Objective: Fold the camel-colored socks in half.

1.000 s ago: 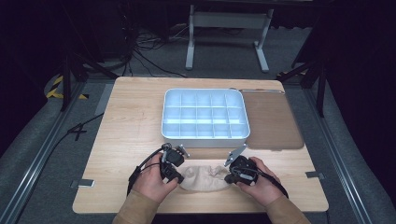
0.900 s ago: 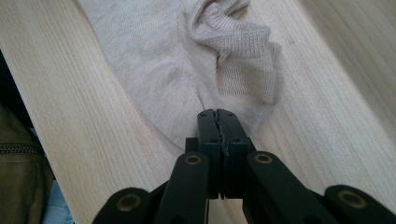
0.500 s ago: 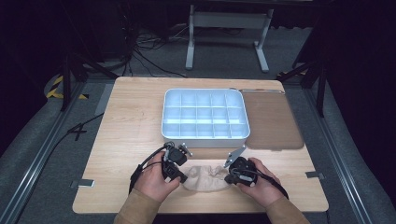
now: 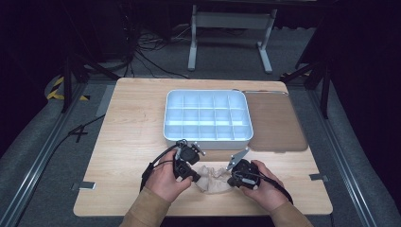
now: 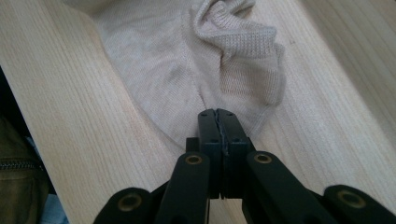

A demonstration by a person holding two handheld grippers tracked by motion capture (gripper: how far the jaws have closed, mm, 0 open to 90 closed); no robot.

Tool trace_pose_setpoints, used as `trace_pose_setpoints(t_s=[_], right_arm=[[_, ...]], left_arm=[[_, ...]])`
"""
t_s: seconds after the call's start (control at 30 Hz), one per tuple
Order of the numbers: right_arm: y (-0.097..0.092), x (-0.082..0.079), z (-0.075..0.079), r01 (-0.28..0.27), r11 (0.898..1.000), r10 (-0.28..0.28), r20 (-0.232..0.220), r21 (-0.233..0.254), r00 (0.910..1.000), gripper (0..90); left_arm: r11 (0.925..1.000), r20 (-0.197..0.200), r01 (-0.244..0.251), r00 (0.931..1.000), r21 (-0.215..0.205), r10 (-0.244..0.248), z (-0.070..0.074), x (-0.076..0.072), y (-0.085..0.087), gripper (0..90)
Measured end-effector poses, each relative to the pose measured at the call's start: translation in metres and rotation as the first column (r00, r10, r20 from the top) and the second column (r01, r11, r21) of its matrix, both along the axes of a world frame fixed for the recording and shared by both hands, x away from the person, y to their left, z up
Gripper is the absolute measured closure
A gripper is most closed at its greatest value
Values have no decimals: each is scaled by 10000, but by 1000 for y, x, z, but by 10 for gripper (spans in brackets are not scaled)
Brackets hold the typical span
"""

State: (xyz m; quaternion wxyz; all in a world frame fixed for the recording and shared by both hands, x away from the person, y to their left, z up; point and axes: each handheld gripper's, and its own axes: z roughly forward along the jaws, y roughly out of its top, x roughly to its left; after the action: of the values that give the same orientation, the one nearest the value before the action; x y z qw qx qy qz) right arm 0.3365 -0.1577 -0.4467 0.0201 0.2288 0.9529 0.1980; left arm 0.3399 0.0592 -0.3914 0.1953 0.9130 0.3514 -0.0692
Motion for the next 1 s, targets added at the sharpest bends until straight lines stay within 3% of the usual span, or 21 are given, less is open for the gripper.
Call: trace_pose_setpoints(t_s=[0.43,0.47,0.73,0.8,1.0], right_arm=[[-4,1,-2,162,9993,-158,-131,327,9998,900],[-4,1,-2,149,9993,-145,-125,349,9998,900],[-10,0,-4,196,9969,-189,-102,767,9998,900],[-10,-1,-4,249,9966,-245,-56,782,9997,900],[-11,0,-5,337,9953,-323,-166,908,9993,900]], left_arm=[[9980,87,569,9984,-263,-567,-5,8,-26,855],[9969,74,659,9978,-432,-656,-7,9,-26,855],[9952,169,640,9979,-745,-630,-14,14,-35,856],[9934,136,944,9955,-656,-937,-14,15,-38,856],[9905,138,1230,9924,-622,-1224,-21,14,-50,856]])
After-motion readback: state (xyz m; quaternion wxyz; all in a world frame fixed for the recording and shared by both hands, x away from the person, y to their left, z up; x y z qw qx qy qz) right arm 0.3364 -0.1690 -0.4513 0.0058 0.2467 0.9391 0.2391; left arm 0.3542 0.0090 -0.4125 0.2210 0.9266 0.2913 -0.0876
